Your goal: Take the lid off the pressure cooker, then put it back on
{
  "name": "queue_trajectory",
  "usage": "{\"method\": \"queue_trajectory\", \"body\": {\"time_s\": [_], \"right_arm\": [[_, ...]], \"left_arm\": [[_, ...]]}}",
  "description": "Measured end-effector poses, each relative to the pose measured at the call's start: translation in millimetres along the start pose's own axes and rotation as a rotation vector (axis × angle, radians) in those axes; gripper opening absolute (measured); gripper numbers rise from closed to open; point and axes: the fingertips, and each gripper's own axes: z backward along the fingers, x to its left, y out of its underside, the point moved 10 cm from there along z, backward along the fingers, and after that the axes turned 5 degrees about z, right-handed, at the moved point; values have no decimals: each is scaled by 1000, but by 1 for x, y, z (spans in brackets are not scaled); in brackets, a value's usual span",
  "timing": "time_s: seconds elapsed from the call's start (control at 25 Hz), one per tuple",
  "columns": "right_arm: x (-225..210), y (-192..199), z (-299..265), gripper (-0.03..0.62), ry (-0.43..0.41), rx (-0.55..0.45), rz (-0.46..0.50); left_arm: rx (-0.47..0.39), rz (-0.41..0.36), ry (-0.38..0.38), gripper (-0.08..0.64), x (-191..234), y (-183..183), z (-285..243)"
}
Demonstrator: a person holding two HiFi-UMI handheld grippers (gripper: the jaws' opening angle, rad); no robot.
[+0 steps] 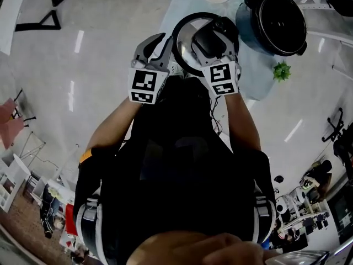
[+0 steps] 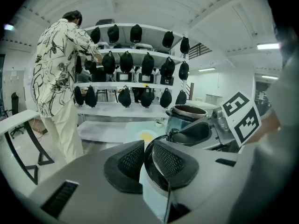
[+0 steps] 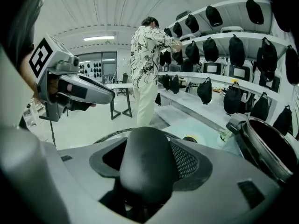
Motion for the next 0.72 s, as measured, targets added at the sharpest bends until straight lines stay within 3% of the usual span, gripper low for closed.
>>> {"method": "queue_trajectory", "body": {"time_s": [0.72], "right_arm": [[-10, 61, -56, 291, 5, 51, -2]], "left_arm": [[92, 15, -21, 67, -6, 55, -29]]}}
